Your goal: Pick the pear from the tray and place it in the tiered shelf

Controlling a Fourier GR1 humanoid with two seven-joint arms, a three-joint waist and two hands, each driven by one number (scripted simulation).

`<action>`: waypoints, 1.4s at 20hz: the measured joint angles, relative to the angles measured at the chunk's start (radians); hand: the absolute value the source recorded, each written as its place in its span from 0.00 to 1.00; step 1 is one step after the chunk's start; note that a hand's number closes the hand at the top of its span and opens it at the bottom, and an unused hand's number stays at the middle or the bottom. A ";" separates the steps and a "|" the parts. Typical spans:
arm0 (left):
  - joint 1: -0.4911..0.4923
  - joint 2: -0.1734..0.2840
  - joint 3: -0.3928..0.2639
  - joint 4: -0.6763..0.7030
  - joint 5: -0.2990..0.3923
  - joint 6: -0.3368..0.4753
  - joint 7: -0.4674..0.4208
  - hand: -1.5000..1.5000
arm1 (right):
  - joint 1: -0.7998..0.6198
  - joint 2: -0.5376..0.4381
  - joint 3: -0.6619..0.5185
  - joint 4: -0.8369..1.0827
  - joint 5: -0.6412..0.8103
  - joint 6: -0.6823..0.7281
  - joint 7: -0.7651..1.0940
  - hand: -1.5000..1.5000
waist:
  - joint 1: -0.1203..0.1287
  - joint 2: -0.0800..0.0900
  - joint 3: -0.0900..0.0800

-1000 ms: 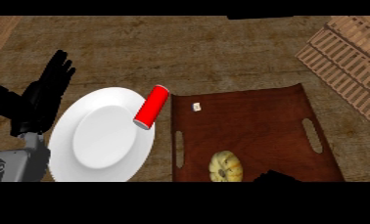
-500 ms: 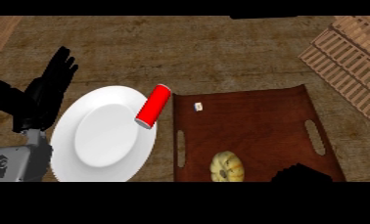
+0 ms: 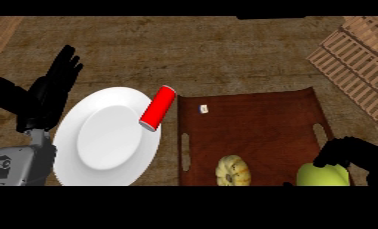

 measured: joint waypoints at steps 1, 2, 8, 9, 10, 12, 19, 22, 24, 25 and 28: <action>-0.002 0.003 0.002 0.003 0.000 -0.003 -0.004 0.50 | -0.023 -0.003 -0.037 0.002 -0.005 0.011 0.011 1.00 | 0.000 0.000 0.000; 0.003 0.002 0.002 0.000 0.002 -0.006 -0.005 0.50 | -0.044 -0.004 -0.072 0.004 -0.011 0.025 0.024 1.00 | 0.001 0.000 0.000; 0.013 0.002 0.006 0.001 -0.003 -0.006 -0.020 0.50 | -0.188 -0.038 -0.322 0.041 -0.085 0.132 0.085 1.00 | 0.003 -0.002 0.001; 0.009 0.006 0.012 0.006 0.002 -0.010 -0.020 0.50 | -0.211 -0.042 -0.366 0.054 -0.122 0.149 0.089 1.00 | 0.001 -0.002 0.001; 0.005 0.004 0.009 0.006 0.000 -0.008 -0.014 0.50 | -0.237 -0.043 -0.407 0.063 -0.164 0.163 0.098 1.00 | 0.000 -0.003 0.002; 0.010 0.006 0.010 0.006 0.001 -0.012 -0.016 0.50 | -0.276 -0.059 -0.510 0.078 -0.282 0.189 0.104 1.00 | -0.001 -0.004 0.002; -0.009 -0.014 -0.003 0.014 -0.011 0.002 -0.008 0.50 | -0.369 -0.258 -0.904 0.299 -0.674 0.318 0.055 1.00 | 0.005 -0.001 0.003; -0.012 -0.014 -0.004 0.019 -0.014 -0.007 -0.014 0.50 | -0.383 -0.354 -1.018 0.450 -0.760 0.374 -0.010 1.00 | 0.018 0.002 0.003; -0.011 -0.021 -0.011 0.002 -0.016 -0.006 -0.003 0.50 | -0.381 -0.407 -1.066 0.543 -0.779 0.399 -0.064 1.00 | 0.026 0.004 0.003; -0.007 -0.018 -0.008 -0.003 -0.015 -0.009 -0.002 0.50 | -0.380 -0.436 -1.086 0.601 -0.782 0.413 -0.100 1.00 | 0.030 0.005 0.003; -0.019 -0.016 -0.002 -0.001 -0.015 -0.019 0.007 0.50 | -0.383 -0.496 -1.108 0.724 -0.769 0.424 -0.179 1.00 | 0.036 0.006 0.003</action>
